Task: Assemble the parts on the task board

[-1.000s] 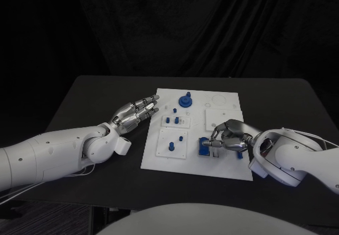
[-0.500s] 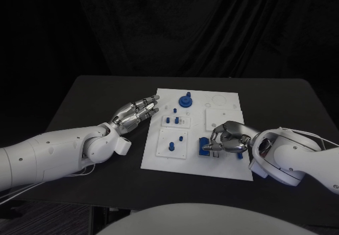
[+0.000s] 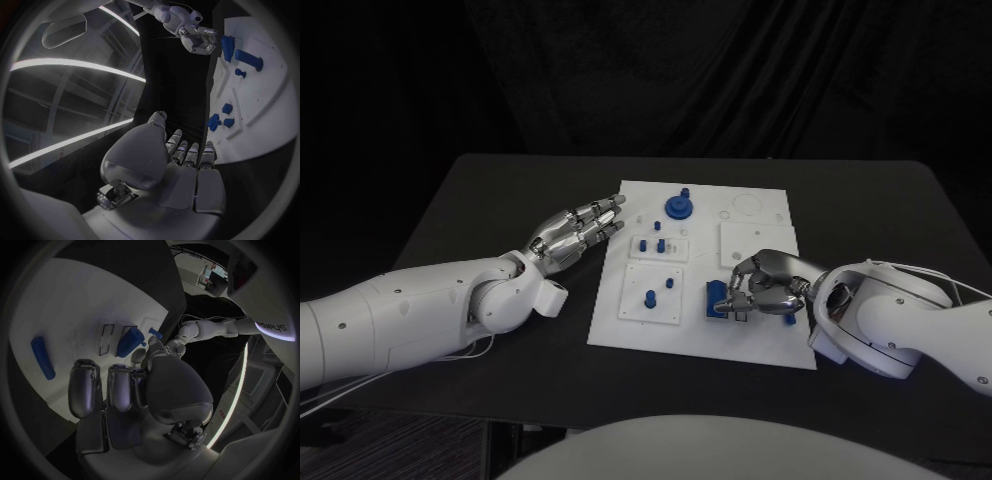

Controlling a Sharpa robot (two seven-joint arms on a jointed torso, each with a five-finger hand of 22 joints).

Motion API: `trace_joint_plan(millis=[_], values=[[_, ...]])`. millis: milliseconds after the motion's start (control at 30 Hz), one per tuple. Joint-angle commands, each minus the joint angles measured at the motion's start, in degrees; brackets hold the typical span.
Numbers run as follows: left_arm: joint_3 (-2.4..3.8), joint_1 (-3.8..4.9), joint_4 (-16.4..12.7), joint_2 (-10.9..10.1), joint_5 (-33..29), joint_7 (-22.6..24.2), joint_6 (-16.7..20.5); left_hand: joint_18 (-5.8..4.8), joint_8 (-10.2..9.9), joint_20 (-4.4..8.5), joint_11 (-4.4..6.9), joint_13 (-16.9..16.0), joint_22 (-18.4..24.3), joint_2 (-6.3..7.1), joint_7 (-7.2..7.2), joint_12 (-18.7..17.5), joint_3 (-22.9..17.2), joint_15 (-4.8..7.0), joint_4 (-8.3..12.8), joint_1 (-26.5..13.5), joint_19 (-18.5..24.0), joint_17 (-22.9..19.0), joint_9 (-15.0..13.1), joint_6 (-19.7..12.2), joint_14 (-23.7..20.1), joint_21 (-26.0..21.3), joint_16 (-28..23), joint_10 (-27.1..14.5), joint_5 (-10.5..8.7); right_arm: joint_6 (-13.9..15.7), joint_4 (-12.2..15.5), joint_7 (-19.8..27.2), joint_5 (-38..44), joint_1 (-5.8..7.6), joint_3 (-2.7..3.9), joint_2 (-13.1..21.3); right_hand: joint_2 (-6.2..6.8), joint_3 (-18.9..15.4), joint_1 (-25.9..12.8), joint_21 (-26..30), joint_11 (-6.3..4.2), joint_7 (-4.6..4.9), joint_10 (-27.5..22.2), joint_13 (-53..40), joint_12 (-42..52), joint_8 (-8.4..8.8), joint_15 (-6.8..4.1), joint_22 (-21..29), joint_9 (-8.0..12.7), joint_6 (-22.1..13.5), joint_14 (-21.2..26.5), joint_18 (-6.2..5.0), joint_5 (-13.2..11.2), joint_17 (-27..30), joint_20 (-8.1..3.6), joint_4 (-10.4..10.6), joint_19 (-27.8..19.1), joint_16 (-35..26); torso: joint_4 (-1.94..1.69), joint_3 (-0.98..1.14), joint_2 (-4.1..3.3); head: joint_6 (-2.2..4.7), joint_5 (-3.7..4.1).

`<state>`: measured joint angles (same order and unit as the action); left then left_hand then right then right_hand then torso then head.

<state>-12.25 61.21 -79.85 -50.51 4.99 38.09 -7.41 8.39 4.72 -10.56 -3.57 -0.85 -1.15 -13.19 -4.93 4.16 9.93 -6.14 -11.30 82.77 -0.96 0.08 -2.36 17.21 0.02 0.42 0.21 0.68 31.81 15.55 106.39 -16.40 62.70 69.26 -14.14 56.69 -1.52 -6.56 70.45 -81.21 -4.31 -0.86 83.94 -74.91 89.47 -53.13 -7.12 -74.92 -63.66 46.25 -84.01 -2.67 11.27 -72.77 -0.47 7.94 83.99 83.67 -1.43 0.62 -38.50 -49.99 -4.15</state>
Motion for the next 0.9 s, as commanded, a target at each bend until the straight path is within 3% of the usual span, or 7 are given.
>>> trace_joint_plan(millis=[33, 567, 900], values=[[0.05, -0.10, -0.05, 0.07, 0.01, 0.67, -0.92, 0.00, 0.23, -0.41, -0.49, -0.08, -0.06, -0.29, -0.46, 0.30, -0.25, -0.45, 0.09, -0.23, 0.09, -0.08, -0.09, 0.00, -0.02, 0.25, -0.21, 0.16, -0.16, -0.68, -0.05, -0.41, 0.48, 0.01, 0.01, -0.05, -0.18, 0.04, 0.99, -0.09, -0.41, -0.08, 5.78, -14.47, 0.13, -0.35, -0.55, -12.28, -0.33, 0.30, -3.15, 0.55, 0.24, 0.04, -0.52, -0.53, 2.19, 0.16, 0.06, 0.03, 0.03, -0.01, -0.11], [0.05, -0.11, 0.01, 0.10, 0.01, 0.66, -0.99, 0.01, 0.26, -0.40, -0.55, -0.09, -0.06, -0.30, -0.49, 0.36, -0.26, -0.44, 0.08, -0.25, 0.09, -0.08, -0.10, 0.08, -0.02, 0.25, -0.21, 0.17, -0.15, -1.44, -2.16, -0.61, 1.02, -0.09, -0.03, -0.86, -1.26, 1.07, 5.24, -0.01, -0.57, -0.21, 5.69, -14.29, 0.01, -0.02, -0.70, -12.26, -0.84, 0.29, -3.13, 0.54, 0.28, 0.13, -0.72, -4.14, 2.14, 0.14, 0.00, 0.04, -0.02, -0.01, -0.16], [0.05, -0.13, 0.07, 0.15, 0.01, 0.62, -1.07, 0.01, 0.26, -0.40, -0.55, -0.09, -0.06, -0.30, -0.49, 0.36, -0.26, -0.44, 0.08, -0.25, 0.09, -0.08, -0.10, 0.08, -0.02, 0.25, -0.21, 0.17, -0.15, -1.65, -2.36, -0.52, 2.42, -0.13, -0.05, -1.00, -1.63, 1.39, 6.26, 0.15, -0.53, -0.15, 5.61, -14.12, -0.09, 0.50, -0.68, -12.21, -0.67, 0.06, -3.09, 0.50, 0.29, 0.30, -0.71, -5.15, 2.06, 0.07, 0.05, 0.00, -0.04, -0.01, -0.21]])
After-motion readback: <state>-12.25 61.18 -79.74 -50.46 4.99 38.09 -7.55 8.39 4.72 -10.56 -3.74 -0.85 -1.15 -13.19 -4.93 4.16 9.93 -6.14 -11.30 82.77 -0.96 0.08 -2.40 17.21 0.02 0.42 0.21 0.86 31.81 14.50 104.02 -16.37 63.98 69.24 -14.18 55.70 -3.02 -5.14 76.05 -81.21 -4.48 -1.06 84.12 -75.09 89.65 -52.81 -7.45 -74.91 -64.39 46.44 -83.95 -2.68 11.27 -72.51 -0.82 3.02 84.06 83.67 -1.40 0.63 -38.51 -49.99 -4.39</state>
